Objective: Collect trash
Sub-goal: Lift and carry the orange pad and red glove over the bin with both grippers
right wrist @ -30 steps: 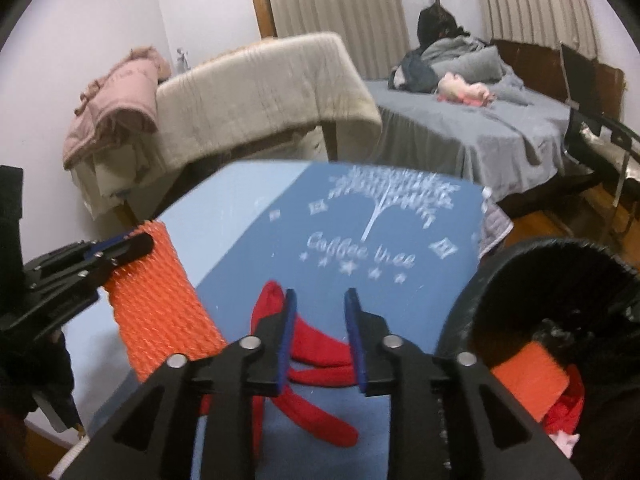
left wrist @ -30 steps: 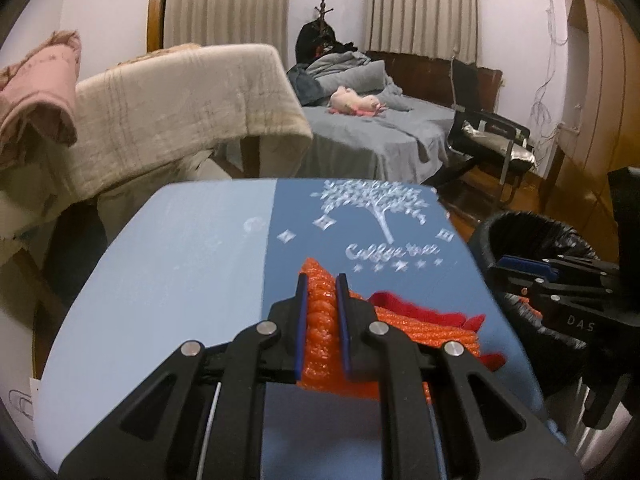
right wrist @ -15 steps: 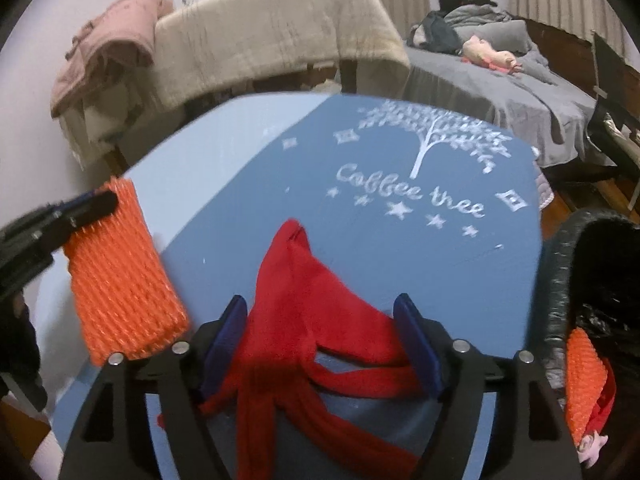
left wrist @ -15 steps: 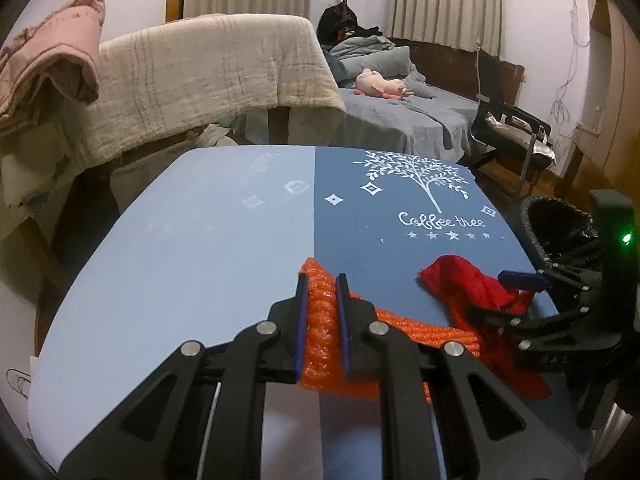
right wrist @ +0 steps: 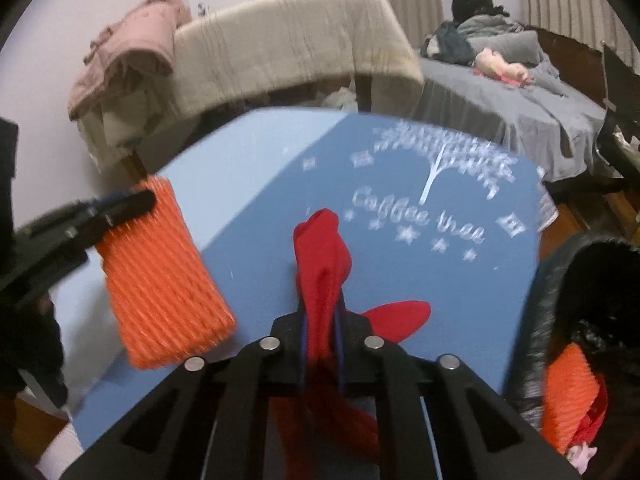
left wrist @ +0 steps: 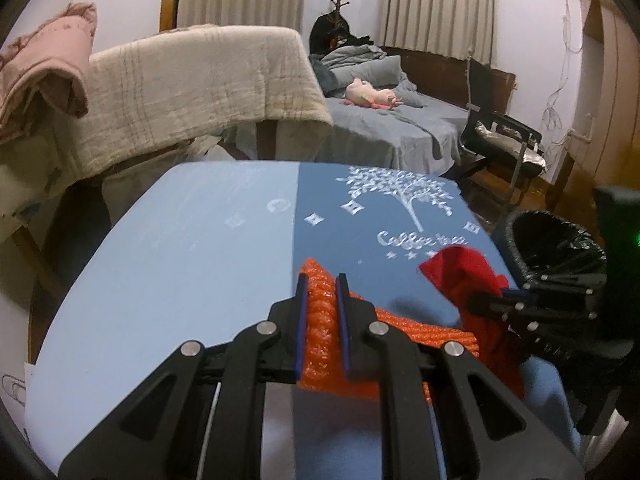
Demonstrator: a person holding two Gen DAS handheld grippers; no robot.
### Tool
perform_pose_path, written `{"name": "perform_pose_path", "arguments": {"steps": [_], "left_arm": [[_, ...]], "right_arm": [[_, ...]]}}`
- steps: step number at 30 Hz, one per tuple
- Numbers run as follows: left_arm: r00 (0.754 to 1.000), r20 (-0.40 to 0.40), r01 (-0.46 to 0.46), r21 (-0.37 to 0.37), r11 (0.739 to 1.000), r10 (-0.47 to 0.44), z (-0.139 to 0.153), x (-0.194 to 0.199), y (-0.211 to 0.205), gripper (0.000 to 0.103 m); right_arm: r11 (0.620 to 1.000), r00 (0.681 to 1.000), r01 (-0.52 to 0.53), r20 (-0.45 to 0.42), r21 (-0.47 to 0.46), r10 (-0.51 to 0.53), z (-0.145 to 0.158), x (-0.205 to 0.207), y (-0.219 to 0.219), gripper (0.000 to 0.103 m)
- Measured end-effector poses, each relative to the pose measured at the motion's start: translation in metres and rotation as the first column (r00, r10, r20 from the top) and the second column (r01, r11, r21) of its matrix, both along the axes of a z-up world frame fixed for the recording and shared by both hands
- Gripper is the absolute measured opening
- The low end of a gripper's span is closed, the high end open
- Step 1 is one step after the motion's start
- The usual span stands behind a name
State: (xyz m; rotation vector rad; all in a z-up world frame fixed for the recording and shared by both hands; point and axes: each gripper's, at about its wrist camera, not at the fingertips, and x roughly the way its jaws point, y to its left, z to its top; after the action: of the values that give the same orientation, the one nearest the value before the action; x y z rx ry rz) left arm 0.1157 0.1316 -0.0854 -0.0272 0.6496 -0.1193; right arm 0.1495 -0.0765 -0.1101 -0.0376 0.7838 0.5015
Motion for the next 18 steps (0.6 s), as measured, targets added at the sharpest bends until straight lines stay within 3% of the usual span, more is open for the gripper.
{"name": "perform_pose_path", "arguments": {"steps": [11, 18], "left_arm": [[0.99, 0.083, 0.113, -0.008, 0.994, -0.112, 0.038, 0.011, -0.058, 0.012], [0.97, 0.13, 0.211, -0.014, 0.977, -0.207, 0.057, 0.024, -0.11, 0.012]], "right_arm": [[0.99, 0.983, 0.111, 0.139, 0.092, -0.123, 0.069, -0.009, -0.062, 0.011], [0.975, 0.958, 0.194, 0.191, 0.108, -0.212, 0.093, -0.018, -0.106, 0.011]]}}
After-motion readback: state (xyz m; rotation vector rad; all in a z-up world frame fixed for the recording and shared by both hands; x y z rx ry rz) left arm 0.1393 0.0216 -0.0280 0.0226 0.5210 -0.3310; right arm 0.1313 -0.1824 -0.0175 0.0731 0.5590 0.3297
